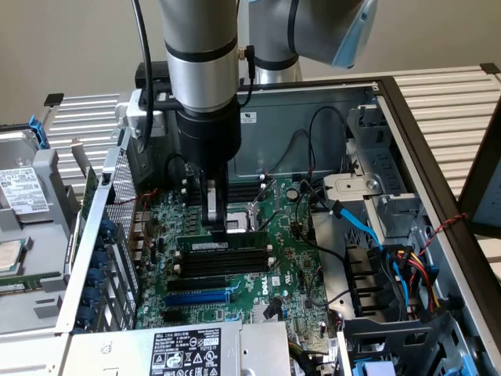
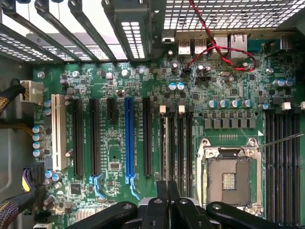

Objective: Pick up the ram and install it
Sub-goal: 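Insert the ram into the slot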

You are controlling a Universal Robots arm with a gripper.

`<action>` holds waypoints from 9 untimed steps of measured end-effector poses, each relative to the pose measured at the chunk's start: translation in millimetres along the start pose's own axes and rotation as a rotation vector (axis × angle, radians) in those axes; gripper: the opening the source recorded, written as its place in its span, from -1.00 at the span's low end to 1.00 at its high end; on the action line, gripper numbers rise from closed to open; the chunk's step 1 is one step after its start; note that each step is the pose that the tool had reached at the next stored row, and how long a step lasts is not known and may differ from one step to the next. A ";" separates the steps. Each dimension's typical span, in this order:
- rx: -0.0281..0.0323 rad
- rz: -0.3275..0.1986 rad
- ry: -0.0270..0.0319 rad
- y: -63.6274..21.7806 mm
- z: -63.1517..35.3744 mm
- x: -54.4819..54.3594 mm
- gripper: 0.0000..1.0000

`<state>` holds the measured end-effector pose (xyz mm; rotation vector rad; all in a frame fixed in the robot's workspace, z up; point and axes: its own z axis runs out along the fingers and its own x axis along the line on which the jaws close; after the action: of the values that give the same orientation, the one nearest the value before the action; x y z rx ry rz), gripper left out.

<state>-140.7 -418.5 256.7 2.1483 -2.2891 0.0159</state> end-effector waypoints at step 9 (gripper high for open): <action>0.0001 0.000 -0.0002 0.0 2.1 -0.6 -0.76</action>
<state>-140.7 -417.9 254.7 2.1483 -2.2893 0.0159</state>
